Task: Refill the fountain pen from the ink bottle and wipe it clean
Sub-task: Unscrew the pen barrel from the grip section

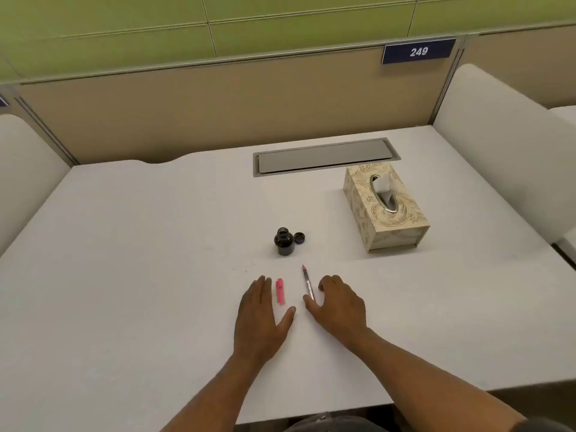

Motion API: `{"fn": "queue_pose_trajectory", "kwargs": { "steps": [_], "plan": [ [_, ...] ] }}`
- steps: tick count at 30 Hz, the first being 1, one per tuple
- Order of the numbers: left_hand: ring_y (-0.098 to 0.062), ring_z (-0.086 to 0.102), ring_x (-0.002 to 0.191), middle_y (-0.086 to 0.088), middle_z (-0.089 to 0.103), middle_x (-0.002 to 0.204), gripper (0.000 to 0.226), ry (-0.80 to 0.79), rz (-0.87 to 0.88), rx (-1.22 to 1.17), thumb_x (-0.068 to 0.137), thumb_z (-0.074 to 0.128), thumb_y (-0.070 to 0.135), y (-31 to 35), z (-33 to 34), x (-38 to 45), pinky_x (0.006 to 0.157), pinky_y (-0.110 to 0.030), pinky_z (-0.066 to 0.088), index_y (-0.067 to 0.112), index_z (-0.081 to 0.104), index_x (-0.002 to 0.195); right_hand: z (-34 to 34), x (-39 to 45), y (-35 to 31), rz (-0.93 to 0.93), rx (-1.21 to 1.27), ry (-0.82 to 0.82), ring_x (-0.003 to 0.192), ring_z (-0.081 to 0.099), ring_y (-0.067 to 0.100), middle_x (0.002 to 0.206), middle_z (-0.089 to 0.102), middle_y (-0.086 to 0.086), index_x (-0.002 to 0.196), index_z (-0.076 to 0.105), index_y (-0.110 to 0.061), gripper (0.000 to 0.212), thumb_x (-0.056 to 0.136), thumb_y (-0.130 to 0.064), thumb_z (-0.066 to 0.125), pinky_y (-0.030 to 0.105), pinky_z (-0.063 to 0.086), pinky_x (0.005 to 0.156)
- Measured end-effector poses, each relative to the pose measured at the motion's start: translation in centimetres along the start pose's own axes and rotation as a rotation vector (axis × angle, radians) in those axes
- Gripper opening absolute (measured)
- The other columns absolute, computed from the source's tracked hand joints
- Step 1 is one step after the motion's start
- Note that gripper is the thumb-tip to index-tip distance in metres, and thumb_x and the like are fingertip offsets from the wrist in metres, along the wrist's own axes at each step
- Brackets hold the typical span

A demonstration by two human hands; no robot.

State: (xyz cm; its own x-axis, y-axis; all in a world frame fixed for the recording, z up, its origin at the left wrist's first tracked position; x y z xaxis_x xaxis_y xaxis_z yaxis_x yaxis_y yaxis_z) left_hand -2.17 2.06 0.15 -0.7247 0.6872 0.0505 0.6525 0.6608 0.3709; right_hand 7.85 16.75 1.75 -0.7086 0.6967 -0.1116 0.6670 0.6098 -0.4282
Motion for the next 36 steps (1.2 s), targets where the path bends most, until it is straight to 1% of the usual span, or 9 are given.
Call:
{"fn": "queue_pose_trajectory", "kwargs": {
  "steps": [6, 13, 17, 19, 21, 22, 26, 29, 36],
  "plan": [
    [-0.018, 0.000, 0.150, -0.002, -0.004, 0.162, 0.101, -0.070, -0.076, 0.116, 0.078, 0.007, 0.079, -0.7, 0.6, -0.8, 0.119, -0.030, -0.001, 0.011, 0.000, 0.153, -0.2, 0.1, -0.4, 0.008, -0.025, -0.001, 0.087, 0.056, 0.015, 0.098, 0.057, -0.004, 0.099, 0.054, -0.020, 0.032, 0.087, -0.050, 0.050, 0.031, 0.048, 0.069],
    [-0.017, -0.005, 0.149, -0.003, -0.005, 0.162, 0.094, -0.096, -0.082, 0.130, 0.084, 0.012, 0.075, -1.1, 0.9, -0.9, 0.119, -0.031, -0.004, 0.012, -0.002, 0.153, -0.1, 0.4, -0.3, 0.088, 0.040, -0.024, 0.078, 0.057, 0.015, 0.086, 0.060, -0.005, 0.088, 0.059, -0.020, 0.018, 0.084, -0.035, 0.052, 0.031, 0.048, 0.066],
    [-0.017, 0.002, 0.149, -0.002, 0.003, 0.163, 0.087, -0.071, -0.127, 0.016, 0.089, 0.015, 0.069, -0.7, 0.3, -0.5, 0.119, -0.029, 0.000, 0.013, 0.007, 0.154, -0.6, 0.4, 0.1, 0.228, 0.262, -0.064, 0.073, 0.060, 0.014, 0.077, 0.064, -0.010, 0.081, 0.063, -0.023, 0.013, 0.082, -0.035, 0.057, 0.027, 0.044, 0.062],
    [-0.020, 0.025, 0.144, -0.003, 0.031, 0.156, 0.070, 0.050, -0.144, -0.091, 0.094, 0.030, 0.058, 0.2, -0.7, -0.2, 0.117, -0.029, 0.016, 0.012, 0.032, 0.148, -0.8, 0.1, 0.2, 0.268, 0.474, -0.088, 0.070, 0.061, 0.014, 0.073, 0.066, -0.010, 0.077, 0.065, -0.020, 0.015, 0.084, -0.032, 0.061, 0.028, 0.047, 0.063],
    [-0.019, 0.051, 0.123, 0.000, 0.058, 0.132, 0.043, 0.158, -0.148, -0.245, 0.096, 0.047, 0.040, 1.5, -1.8, 0.1, 0.102, -0.024, 0.035, 0.014, 0.057, 0.129, -1.3, -0.6, 0.1, 0.304, 0.721, -0.159, 0.064, 0.058, 0.015, 0.068, 0.066, -0.003, 0.075, 0.067, -0.010, 0.023, 0.087, -0.029, 0.064, 0.028, 0.047, 0.060],
    [-0.017, 0.057, 0.112, 0.002, 0.064, 0.122, 0.033, 0.164, -0.165, -0.355, 0.096, 0.051, 0.033, 2.2, -2.3, 0.3, 0.094, -0.022, 0.040, 0.014, 0.062, 0.121, -1.6, -1.1, 0.1, 0.322, 0.816, -0.210, 0.063, 0.055, 0.015, 0.067, 0.065, 0.000, 0.076, 0.068, -0.005, 0.026, 0.088, -0.028, 0.064, 0.028, 0.045, 0.058],
    [-0.011, 0.061, 0.099, 0.011, 0.068, 0.106, 0.022, -0.091, -0.425, -0.834, 0.096, 0.052, 0.028, 4.1, -2.9, 1.3, 0.086, -0.025, 0.046, 0.020, 0.070, 0.105, -2.2, -2.9, -0.2, 0.381, 1.072, -0.425, 0.067, 0.058, 0.016, 0.075, 0.067, 0.003, 0.093, 0.070, -0.002, 0.025, 0.091, -0.026, 0.061, 0.029, 0.042, 0.063],
    [-0.017, 0.065, 0.097, 0.000, 0.074, 0.101, 0.023, -0.253, -0.580, -1.154, 0.094, 0.052, 0.028, 4.9, -2.8, 1.7, 0.083, -0.032, 0.050, 0.017, 0.071, 0.101, -2.3, -3.9, -0.4, 0.410, 1.227, -0.545, 0.069, 0.061, 0.016, 0.081, 0.068, 0.005, 0.096, 0.069, -0.008, 0.018, 0.093, -0.023, 0.060, 0.028, 0.043, 0.064],
    [-0.019, 0.063, 0.087, -0.010, 0.073, 0.096, 0.021, -0.364, -0.640, -1.463, 0.094, 0.055, 0.020, 5.6, -2.7, 1.8, 0.082, -0.035, 0.047, 0.009, 0.071, 0.099, -2.4, -4.8, -0.2, 0.437, 1.371, -0.641, 0.067, 0.062, 0.016, 0.084, 0.070, 0.007, 0.103, 0.068, -0.008, 0.021, 0.097, -0.024, 0.057, 0.026, 0.047, 0.061]
  ]
}}
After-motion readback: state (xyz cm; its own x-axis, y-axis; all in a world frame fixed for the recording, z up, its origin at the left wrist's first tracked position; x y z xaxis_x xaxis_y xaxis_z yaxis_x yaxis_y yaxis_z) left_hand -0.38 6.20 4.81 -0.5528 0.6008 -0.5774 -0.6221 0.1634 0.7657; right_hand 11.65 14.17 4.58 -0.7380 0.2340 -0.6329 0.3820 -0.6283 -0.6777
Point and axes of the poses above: each hand's wrist, its own x-axis towards the middle knuckle, its own z-axis out of the palm, y = z × x, the point moved 3 cm from there along x, towards the middle knuckle
